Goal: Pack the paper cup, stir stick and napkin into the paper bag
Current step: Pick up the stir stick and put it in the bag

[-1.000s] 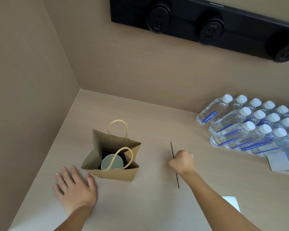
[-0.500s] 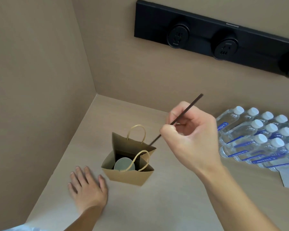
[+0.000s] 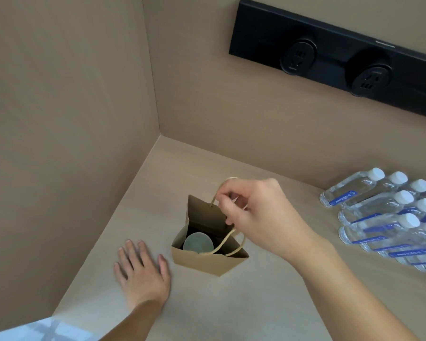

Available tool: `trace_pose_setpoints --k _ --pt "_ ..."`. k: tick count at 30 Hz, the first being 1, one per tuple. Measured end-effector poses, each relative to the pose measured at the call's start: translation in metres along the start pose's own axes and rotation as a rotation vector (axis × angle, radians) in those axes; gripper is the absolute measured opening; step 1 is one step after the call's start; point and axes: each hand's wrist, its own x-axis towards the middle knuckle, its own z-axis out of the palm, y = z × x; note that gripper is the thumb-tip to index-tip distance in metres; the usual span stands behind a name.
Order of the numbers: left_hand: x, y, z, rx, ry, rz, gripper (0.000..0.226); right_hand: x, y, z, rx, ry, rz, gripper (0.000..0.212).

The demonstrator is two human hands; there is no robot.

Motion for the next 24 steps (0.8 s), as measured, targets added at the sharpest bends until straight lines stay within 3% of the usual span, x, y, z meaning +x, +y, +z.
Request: trace_pose_setpoints --k 5,12,14,21,24 --pt "-0.001 0.002 -0.003 -0.013 0.002 -0.004 0.076 0.005 0.0 0.002 -0.164 -0.175 -0.031 0.029" --pt "0.001 0.001 -0.002 0.025 -0.027 -0.013 0.075 0.014 -0.006 0.01 -0.205 -0.245 -0.015 0.037" --pt "0.001 0.001 -0.001 0.0 -0.017 -0.004 0.074 0.018 -0.007 0.019 -0.202 -0.27 -0.019 0.031" --pt "0.001 0.001 -0.001 -0.042 -0.012 0.004 0.075 0.013 -0.012 0.021 -0.061 -0.271 0.041 0.032" --pt "0.001 0.002 -0.002 -0.077 0.006 0.013 0.074 -0.002 -0.006 0.001 0.178 -0.159 0.105 0.025"
